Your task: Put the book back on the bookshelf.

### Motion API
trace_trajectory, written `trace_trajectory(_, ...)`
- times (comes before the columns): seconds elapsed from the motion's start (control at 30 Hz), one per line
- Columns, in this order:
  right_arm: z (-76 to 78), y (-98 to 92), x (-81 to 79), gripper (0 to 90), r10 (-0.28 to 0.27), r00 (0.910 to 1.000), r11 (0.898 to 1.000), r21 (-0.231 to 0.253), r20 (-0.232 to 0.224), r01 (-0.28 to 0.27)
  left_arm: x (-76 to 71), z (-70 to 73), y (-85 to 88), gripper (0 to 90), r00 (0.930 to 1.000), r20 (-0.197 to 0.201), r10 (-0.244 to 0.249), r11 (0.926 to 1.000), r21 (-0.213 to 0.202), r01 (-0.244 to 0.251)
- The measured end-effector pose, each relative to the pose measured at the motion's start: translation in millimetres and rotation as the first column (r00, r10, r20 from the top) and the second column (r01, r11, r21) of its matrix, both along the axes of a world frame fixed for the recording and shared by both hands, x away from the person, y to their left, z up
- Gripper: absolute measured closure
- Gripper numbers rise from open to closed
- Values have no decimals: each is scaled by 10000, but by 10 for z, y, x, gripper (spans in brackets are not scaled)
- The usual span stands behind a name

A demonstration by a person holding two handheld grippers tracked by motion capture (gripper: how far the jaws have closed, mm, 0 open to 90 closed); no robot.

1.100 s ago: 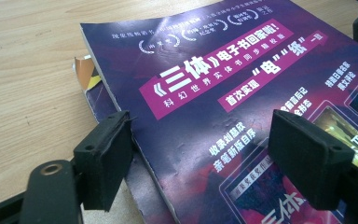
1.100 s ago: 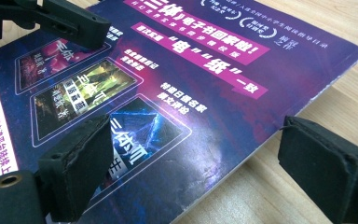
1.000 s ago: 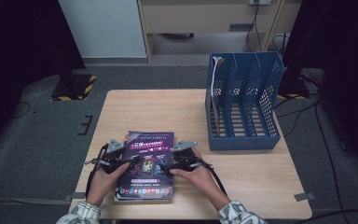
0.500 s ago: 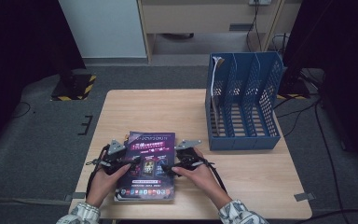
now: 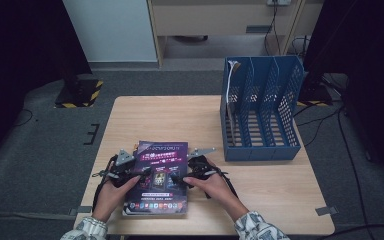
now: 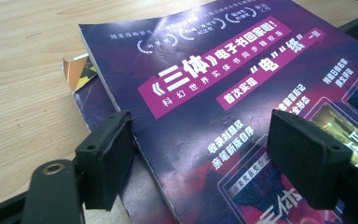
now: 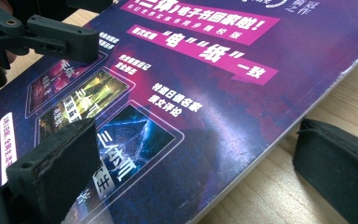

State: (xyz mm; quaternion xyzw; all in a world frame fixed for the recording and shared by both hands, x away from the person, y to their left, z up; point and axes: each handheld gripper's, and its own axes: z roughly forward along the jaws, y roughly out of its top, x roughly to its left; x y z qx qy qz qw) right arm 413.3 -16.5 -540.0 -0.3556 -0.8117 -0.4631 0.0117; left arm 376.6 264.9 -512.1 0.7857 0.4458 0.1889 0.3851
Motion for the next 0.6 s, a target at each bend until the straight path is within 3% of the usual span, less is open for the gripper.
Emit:
trace_trajectory(0.17, -2, -3, 9, 23, 113, 9999, 9999, 45, -58, -112, -3, 1, -7, 224, 10000, 16, 31, 10000, 23, -31)
trace_trajectory(0.6, -4, 48, -8, 64, -196, 9996, 9995, 254, -188, 201, -8, -6, -9, 221, 10000, 55, 75, 10000, -17, -74)
